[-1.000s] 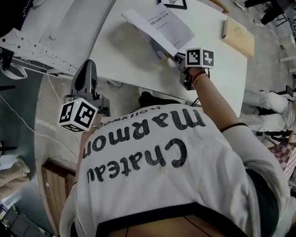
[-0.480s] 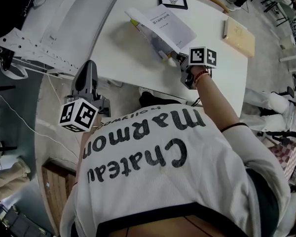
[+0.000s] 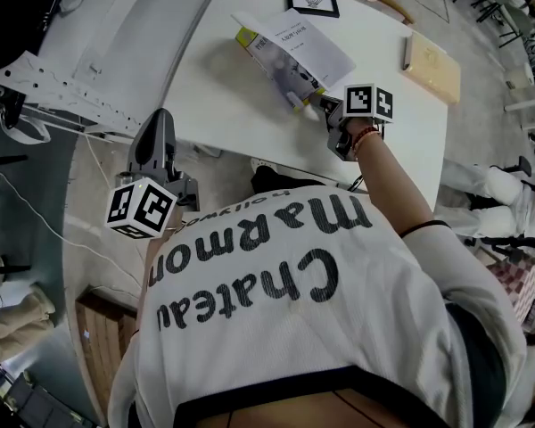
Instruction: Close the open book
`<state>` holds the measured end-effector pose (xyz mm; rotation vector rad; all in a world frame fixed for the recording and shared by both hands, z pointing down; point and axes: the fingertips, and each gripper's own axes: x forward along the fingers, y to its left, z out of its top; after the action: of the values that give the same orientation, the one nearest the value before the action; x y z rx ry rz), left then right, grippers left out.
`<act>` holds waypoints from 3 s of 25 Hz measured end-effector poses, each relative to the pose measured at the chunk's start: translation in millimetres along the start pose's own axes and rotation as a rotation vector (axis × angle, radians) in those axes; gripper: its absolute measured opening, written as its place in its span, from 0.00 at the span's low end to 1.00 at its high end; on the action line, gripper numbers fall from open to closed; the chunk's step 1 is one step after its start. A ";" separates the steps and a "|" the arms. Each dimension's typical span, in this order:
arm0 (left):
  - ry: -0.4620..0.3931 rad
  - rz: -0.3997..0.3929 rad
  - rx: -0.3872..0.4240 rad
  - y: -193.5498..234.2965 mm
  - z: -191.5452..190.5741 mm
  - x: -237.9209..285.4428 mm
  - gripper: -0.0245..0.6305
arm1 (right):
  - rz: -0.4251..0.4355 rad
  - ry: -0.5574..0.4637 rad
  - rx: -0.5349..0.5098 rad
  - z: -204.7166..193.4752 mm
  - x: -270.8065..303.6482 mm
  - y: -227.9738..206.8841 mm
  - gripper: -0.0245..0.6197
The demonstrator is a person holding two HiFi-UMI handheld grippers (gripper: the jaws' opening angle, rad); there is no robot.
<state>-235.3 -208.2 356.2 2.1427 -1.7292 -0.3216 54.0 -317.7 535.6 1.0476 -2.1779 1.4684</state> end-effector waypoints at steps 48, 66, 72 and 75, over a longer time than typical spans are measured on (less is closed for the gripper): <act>0.018 -0.010 0.008 -0.1 -0.1 8.3 0.07 | -0.060 -0.131 0.174 1.1 -3.3 -4.2 0.13; 0.032 -0.055 0.022 -35.0 -10.1 -37.9 0.07 | -0.179 -0.171 0.057 -35.5 -42.7 22.0 0.14; 0.061 -0.090 0.006 -56.1 -22.4 -44.3 0.07 | -0.025 -0.242 -0.036 -35.5 -71.6 77.8 0.13; 0.064 -0.114 0.012 -73.5 -24.4 -42.7 0.07 | 0.038 -0.335 -0.136 -22.0 -99.8 106.4 0.13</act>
<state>-169.7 -149.9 345.3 2.2398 -1.5813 -0.2703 42.9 -236.6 412.8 1.2857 -2.4967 1.2092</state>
